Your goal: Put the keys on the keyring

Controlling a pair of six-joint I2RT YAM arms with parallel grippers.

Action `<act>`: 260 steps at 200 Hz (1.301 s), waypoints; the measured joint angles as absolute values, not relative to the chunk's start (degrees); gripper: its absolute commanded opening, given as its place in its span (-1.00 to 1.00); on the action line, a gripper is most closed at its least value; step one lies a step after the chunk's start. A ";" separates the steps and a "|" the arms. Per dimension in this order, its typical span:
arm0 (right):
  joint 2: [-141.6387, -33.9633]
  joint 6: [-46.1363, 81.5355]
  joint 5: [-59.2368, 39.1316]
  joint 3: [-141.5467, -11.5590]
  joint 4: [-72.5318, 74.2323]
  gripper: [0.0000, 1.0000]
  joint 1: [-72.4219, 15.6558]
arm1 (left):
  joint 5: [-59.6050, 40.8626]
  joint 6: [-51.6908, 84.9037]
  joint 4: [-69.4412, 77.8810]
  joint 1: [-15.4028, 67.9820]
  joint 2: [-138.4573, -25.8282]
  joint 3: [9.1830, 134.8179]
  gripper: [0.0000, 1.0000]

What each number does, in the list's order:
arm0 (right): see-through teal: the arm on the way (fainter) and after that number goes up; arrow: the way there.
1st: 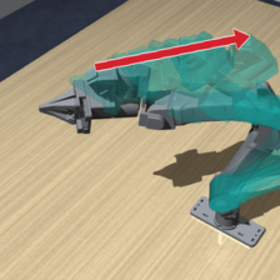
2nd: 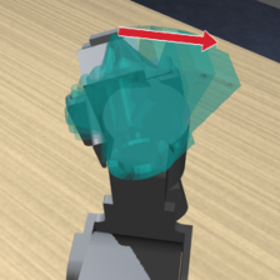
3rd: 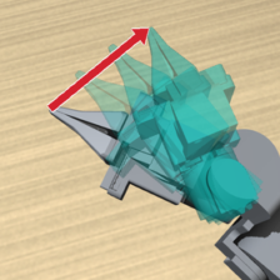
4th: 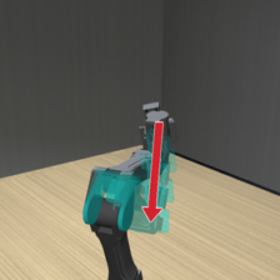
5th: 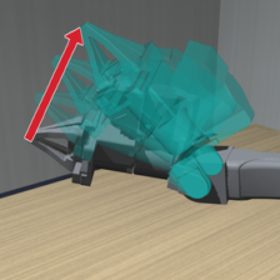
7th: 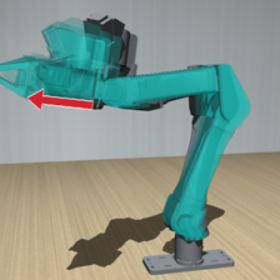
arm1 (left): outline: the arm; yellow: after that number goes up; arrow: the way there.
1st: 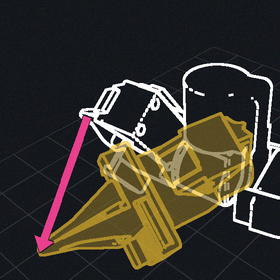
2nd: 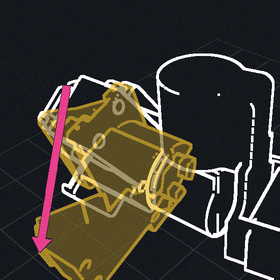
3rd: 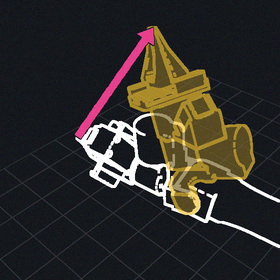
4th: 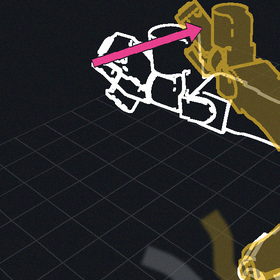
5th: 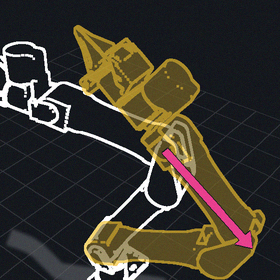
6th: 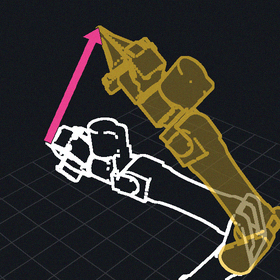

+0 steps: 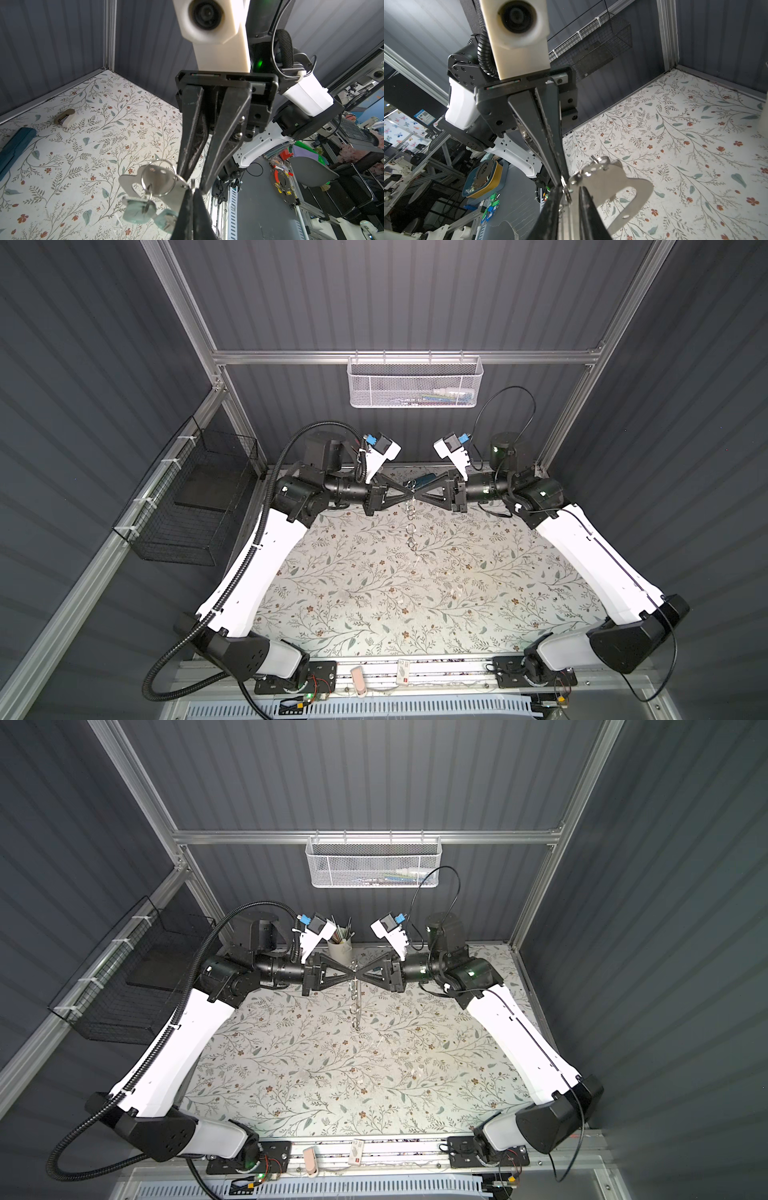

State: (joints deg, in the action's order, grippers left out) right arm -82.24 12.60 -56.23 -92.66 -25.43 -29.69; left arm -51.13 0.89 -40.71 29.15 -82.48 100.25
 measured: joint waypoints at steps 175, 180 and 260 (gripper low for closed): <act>-77.56 24.10 -51.42 -79.44 -2.83 -1.00 -31.18 | -45.10 11.57 -25.50 27.64 -76.66 95.20 -0.34; -77.36 25.26 -50.87 -78.43 -0.69 -1.00 -31.18 | -44.80 12.23 -24.27 27.64 -75.94 94.74 -0.35; -77.32 39.70 -46.11 -74.30 22.85 -1.00 -31.18 | -39.99 17.67 -14.41 27.64 -73.36 88.12 -0.33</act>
State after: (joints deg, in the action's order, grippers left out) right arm -77.32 39.70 -46.11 -74.30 22.85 -31.18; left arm -39.99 17.67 -14.41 27.64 -73.36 88.12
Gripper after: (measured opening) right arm 0.041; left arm 0.334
